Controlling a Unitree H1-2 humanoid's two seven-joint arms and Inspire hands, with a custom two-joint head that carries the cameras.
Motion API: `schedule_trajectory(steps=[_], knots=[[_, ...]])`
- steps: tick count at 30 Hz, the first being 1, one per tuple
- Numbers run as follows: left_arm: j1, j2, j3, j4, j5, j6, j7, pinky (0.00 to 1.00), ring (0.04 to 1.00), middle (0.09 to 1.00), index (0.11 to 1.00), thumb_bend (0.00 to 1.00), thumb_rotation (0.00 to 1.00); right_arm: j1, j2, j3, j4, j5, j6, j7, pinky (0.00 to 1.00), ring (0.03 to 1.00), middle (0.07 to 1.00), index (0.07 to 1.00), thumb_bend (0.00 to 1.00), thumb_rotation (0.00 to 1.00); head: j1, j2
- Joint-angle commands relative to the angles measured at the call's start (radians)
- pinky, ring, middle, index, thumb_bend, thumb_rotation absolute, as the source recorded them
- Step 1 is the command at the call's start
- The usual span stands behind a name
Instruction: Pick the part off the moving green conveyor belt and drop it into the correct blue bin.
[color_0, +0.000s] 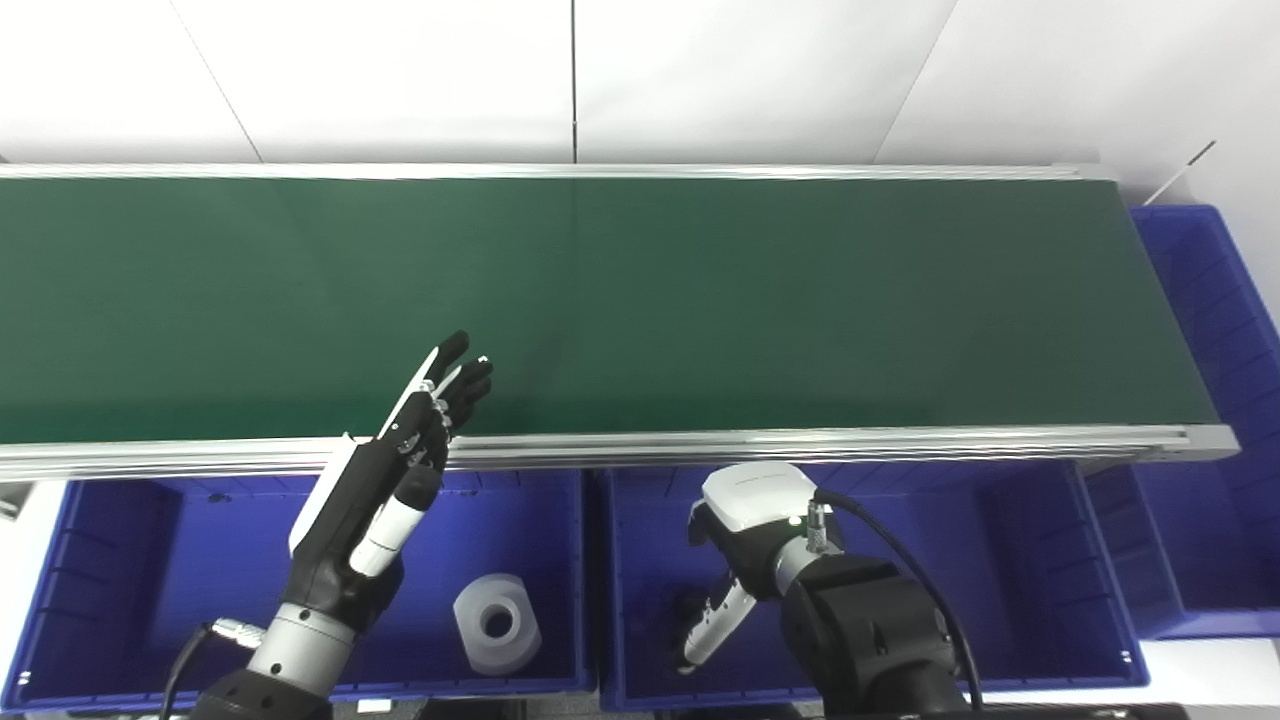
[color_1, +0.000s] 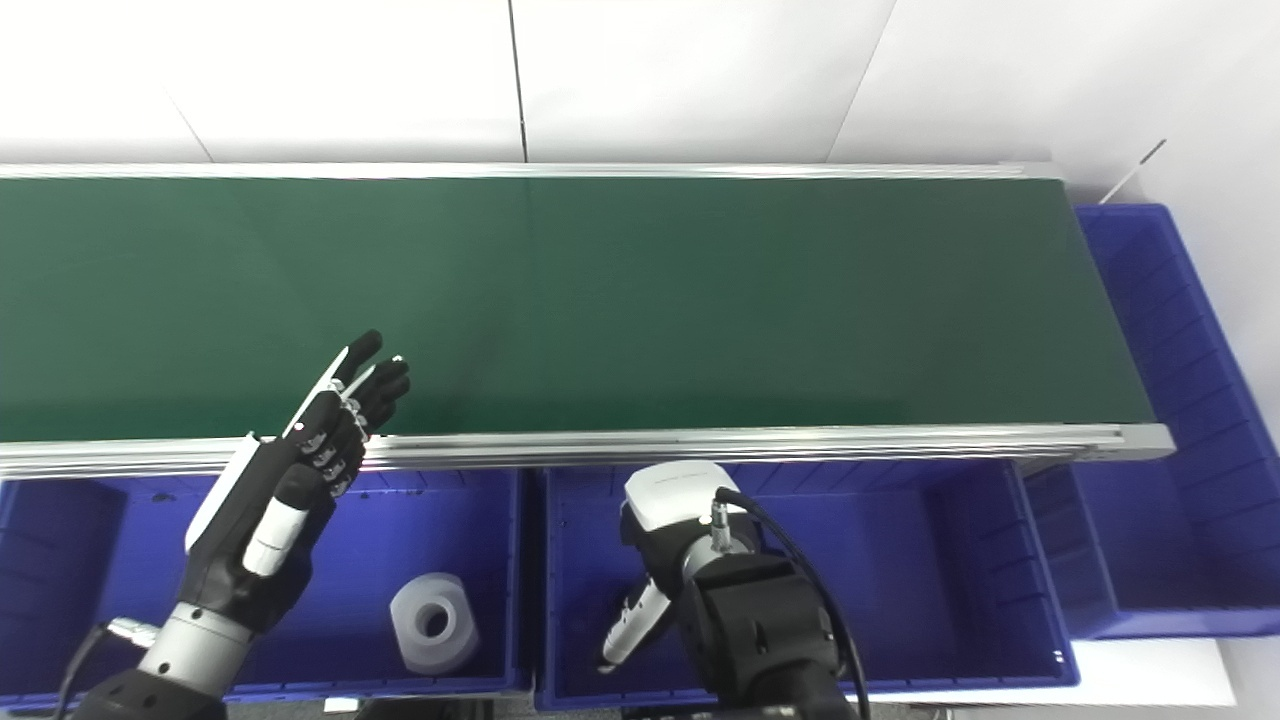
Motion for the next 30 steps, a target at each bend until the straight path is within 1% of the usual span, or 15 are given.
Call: schedule_trajectory(steps=[1,6,10,12,14,15,16,17,18,20,21,22,25,27,30], knots=[[0.001,-0.003,-0.009,-0.021,0.014,-0.041,-0.003,1.00,0.958,0.939,0.986,0.78,0.85,0.002,-0.001,-0.001,-0.011,0.052,-0.030,-0.005,0.55,0.668,0.764,0.773,1.00,0.43,0.007,-0.004],[0.006,-0.007,-0.036,-0.009,0.035,-0.053,-0.004,1.00,0.962,0.944,0.989,0.78,0.84,0.030,-0.006,-0.039,-0.037,0.184,0.005,-0.043,0.56,0.706,0.786,0.766,1.00,0.44,0.051,-0.026],[0.022,-0.016,-0.055,-0.005,0.074,-0.072,0.006,0.98,0.950,0.931,0.980,0.79,0.86,0.085,0.024,-0.077,-0.139,0.330,0.029,-0.121,0.54,0.701,0.774,0.736,0.86,0.52,0.070,-0.047],[0.030,-0.019,-0.062,0.001,0.074,-0.083,0.005,0.98,0.954,0.930,0.983,0.79,0.86,0.115,0.048,-0.098,-0.179,0.416,0.050,-0.162,0.52,0.669,0.739,0.710,0.82,0.52,0.074,-0.056],[0.036,-0.020,-0.066,0.002,0.057,-0.079,-0.001,0.99,0.966,0.940,0.987,0.79,0.85,0.147,0.123,-0.134,-0.241,0.537,0.167,-0.130,0.55,0.684,0.742,0.700,0.81,0.54,0.080,-0.056],[0.040,-0.024,-0.070,-0.002,0.057,-0.069,0.000,1.00,0.970,0.944,0.989,0.79,0.85,0.204,0.204,-0.148,-0.277,0.661,0.230,-0.191,0.57,0.689,0.743,0.697,0.80,0.55,0.096,-0.054],[0.042,-0.026,-0.073,-0.006,0.058,-0.061,0.002,0.99,0.978,0.948,0.988,0.79,0.84,0.245,0.260,-0.158,-0.301,0.750,0.272,-0.240,0.53,0.634,0.689,0.647,0.77,0.47,0.096,-0.054],[0.046,-0.028,-0.079,-0.008,0.069,-0.057,0.005,0.99,0.980,0.949,0.987,0.79,0.84,0.329,0.307,-0.136,-0.290,0.925,0.257,-0.399,0.52,0.615,0.671,0.629,0.76,0.44,0.107,-0.058],[0.049,-0.029,-0.083,-0.010,0.078,-0.055,0.007,0.98,0.986,0.949,0.983,0.79,0.84,0.386,0.334,-0.119,-0.278,1.047,0.242,-0.510,0.51,0.612,0.666,0.609,0.74,0.45,0.107,-0.058],[0.055,-0.037,-0.094,-0.006,0.096,-0.062,0.012,0.97,0.989,0.945,0.977,0.78,0.84,0.482,0.346,-0.094,-0.199,1.266,0.089,-0.696,0.55,0.631,0.678,0.637,0.70,0.53,0.112,-0.072],[0.058,-0.042,-0.098,-0.003,0.090,-0.063,0.011,0.99,0.996,0.947,0.980,0.79,0.84,0.502,0.346,-0.108,-0.156,1.328,0.009,-0.728,0.61,0.670,0.709,0.683,0.69,0.60,0.115,-0.079],[0.059,-0.045,-0.101,0.004,0.087,-0.073,0.009,0.99,0.997,0.948,0.981,0.79,0.84,0.511,0.343,-0.130,-0.112,1.372,-0.065,-0.749,0.62,0.676,0.713,0.690,0.69,0.61,0.119,-0.087],[0.063,-0.052,-0.109,0.025,0.093,-0.101,0.009,1.00,0.996,0.948,0.987,0.80,0.86,0.479,0.285,-0.178,0.004,1.411,-0.221,-0.807,0.72,0.748,0.775,0.772,0.72,0.72,0.142,-0.106],[0.068,-0.058,-0.113,0.036,0.109,-0.119,0.017,0.99,0.979,0.936,0.978,0.81,0.86,0.457,0.246,-0.192,0.070,1.418,-0.285,-0.855,0.77,0.788,0.810,0.816,0.75,0.77,0.157,-0.115],[0.074,-0.061,-0.114,0.039,0.132,-0.125,0.025,0.95,0.947,0.919,0.963,0.81,0.85,0.437,0.216,-0.187,0.136,1.399,-0.321,-0.913,0.79,0.813,0.850,0.859,0.75,0.88,0.162,-0.133]])
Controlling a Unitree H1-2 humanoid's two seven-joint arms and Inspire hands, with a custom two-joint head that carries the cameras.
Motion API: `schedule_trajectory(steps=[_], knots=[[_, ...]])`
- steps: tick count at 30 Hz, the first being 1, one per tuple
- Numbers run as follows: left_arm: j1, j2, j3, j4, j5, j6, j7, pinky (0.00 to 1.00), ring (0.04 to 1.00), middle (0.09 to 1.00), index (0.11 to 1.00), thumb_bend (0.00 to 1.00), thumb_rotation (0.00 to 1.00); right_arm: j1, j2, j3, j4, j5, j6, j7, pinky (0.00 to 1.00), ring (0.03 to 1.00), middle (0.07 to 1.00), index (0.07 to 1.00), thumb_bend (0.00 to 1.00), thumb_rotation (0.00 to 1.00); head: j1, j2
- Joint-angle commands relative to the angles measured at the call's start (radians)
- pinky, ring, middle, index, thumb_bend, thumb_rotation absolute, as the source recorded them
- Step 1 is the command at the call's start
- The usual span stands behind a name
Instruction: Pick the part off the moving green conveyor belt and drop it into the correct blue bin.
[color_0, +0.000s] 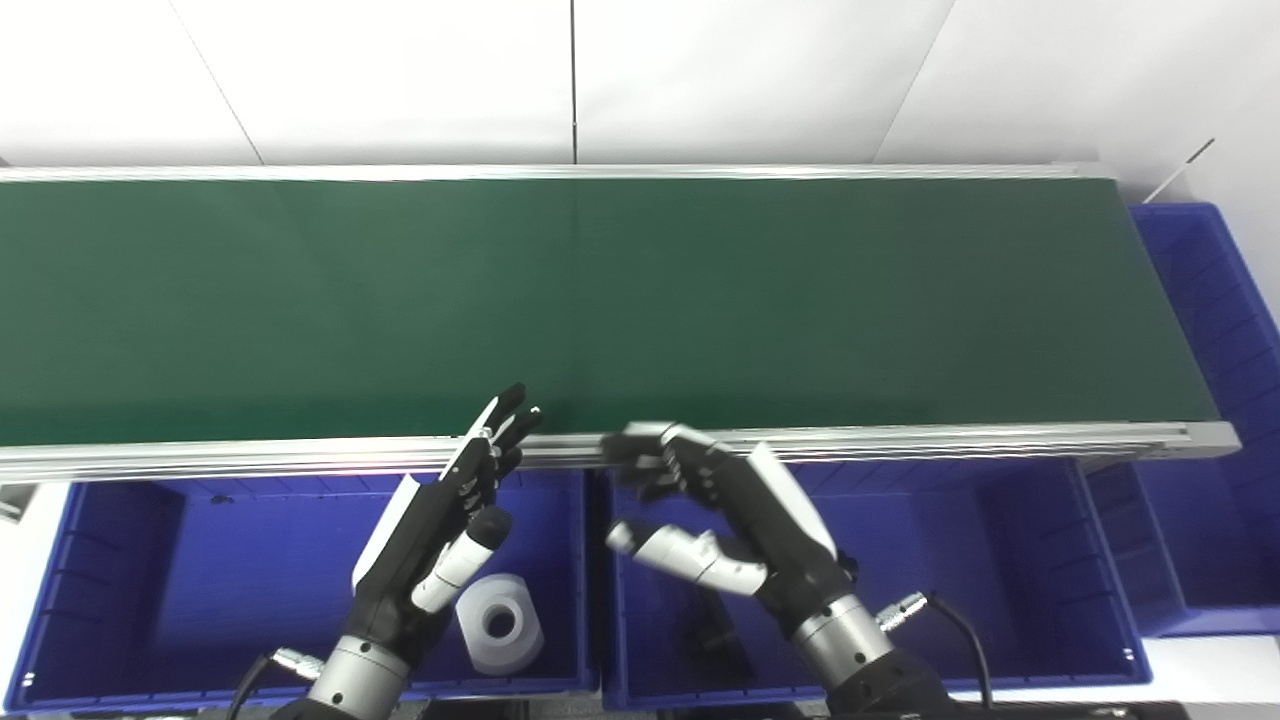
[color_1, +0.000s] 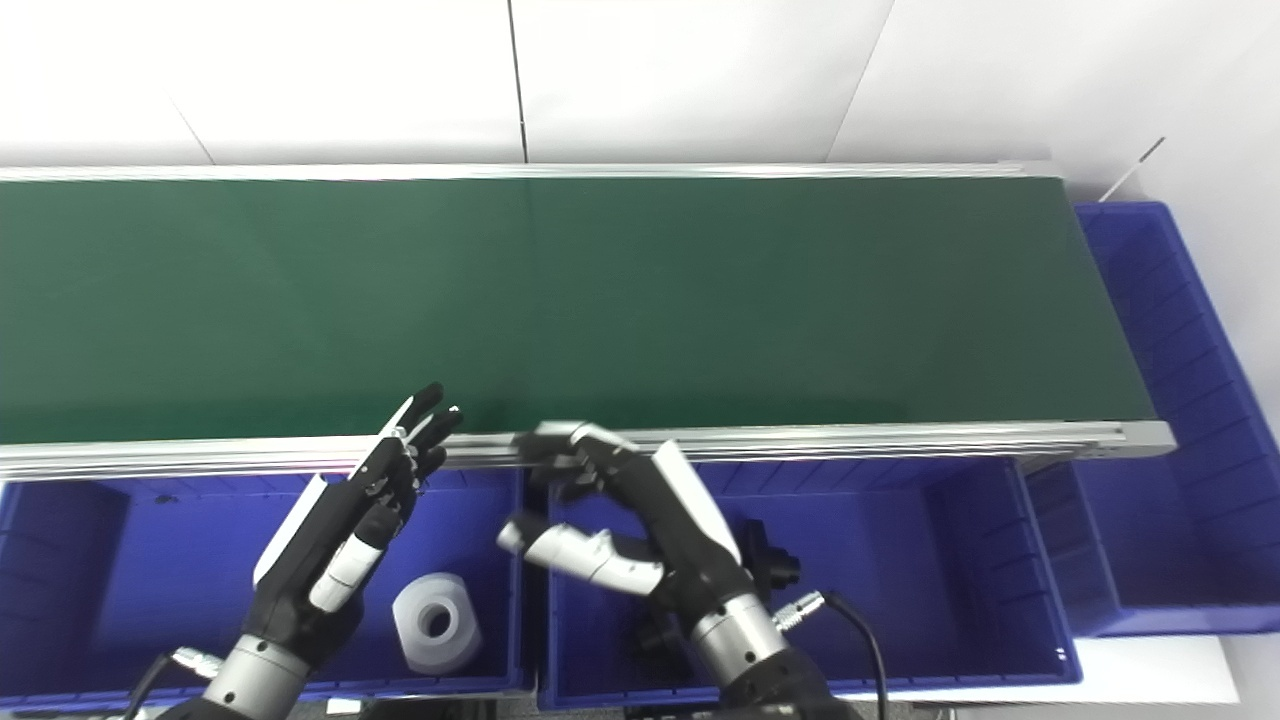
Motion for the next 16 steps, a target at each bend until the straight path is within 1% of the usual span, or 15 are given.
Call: schedule_trajectory(steps=[1,3,4,7,9,10,11,12,15,16], knots=[[0.028,-0.015,-0.016,-0.035,0.032,-0.098,0.022,0.95,0.946,0.919,0.962,0.81,0.85,0.120,0.052,0.047,0.092,0.055,-0.226,-0.143,0.79,0.813,0.852,0.860,0.75,0.88,0.002,-0.013],[0.035,-0.013,-0.015,-0.024,0.031,-0.116,0.023,0.95,0.942,0.915,0.960,0.82,0.84,0.106,0.032,0.063,0.136,0.037,-0.266,-0.186,0.79,0.819,0.863,0.866,0.74,0.92,0.006,-0.028],[0.036,-0.011,-0.015,-0.018,0.030,-0.123,0.023,0.94,0.938,0.911,0.957,0.81,0.84,0.100,0.024,0.071,0.156,0.030,-0.285,-0.205,0.79,0.826,0.870,0.861,0.75,0.93,0.006,-0.028],[0.041,-0.004,-0.014,-0.002,0.023,-0.140,0.021,0.96,0.942,0.911,0.956,0.82,0.83,0.092,-0.003,0.100,0.208,0.014,-0.339,-0.261,0.80,0.849,0.891,0.864,0.79,0.97,0.010,-0.049],[0.045,-0.002,-0.012,0.013,0.022,-0.158,0.022,0.95,0.941,0.912,0.954,0.81,0.83,0.086,-0.018,0.117,0.240,0.014,-0.373,-0.293,0.82,0.864,0.902,0.887,0.81,0.99,0.015,-0.068],[0.046,-0.002,-0.011,0.019,0.022,-0.164,0.023,0.95,0.939,0.912,0.953,0.81,0.82,0.082,-0.023,0.125,0.252,0.019,-0.386,-0.306,0.82,0.870,0.908,0.913,0.82,0.99,0.015,-0.068],[0.047,-0.001,-0.010,0.026,0.023,-0.171,0.023,0.95,0.938,0.911,0.952,0.80,0.82,0.080,-0.028,0.131,0.265,0.024,-0.397,-0.319,0.83,0.876,0.918,0.948,0.83,1.00,0.020,-0.084],[0.048,-0.001,-0.010,0.032,0.022,-0.175,0.023,0.95,0.938,0.910,0.951,0.80,0.82,0.077,-0.032,0.137,0.275,0.031,-0.404,-0.329,0.83,0.881,0.927,0.972,0.85,1.00,0.020,-0.084],[0.051,-0.002,-0.007,0.050,0.021,-0.186,0.026,0.94,0.936,0.907,0.947,0.80,0.81,0.074,-0.041,0.150,0.294,0.042,-0.409,-0.354,0.86,0.899,0.949,0.998,0.91,1.00,0.029,-0.105],[0.051,-0.002,-0.005,0.057,0.019,-0.193,0.026,0.95,0.940,0.909,0.948,0.80,0.80,0.074,-0.044,0.152,0.298,0.036,-0.411,-0.363,0.86,0.901,0.950,1.000,0.90,1.00,0.032,-0.110]])
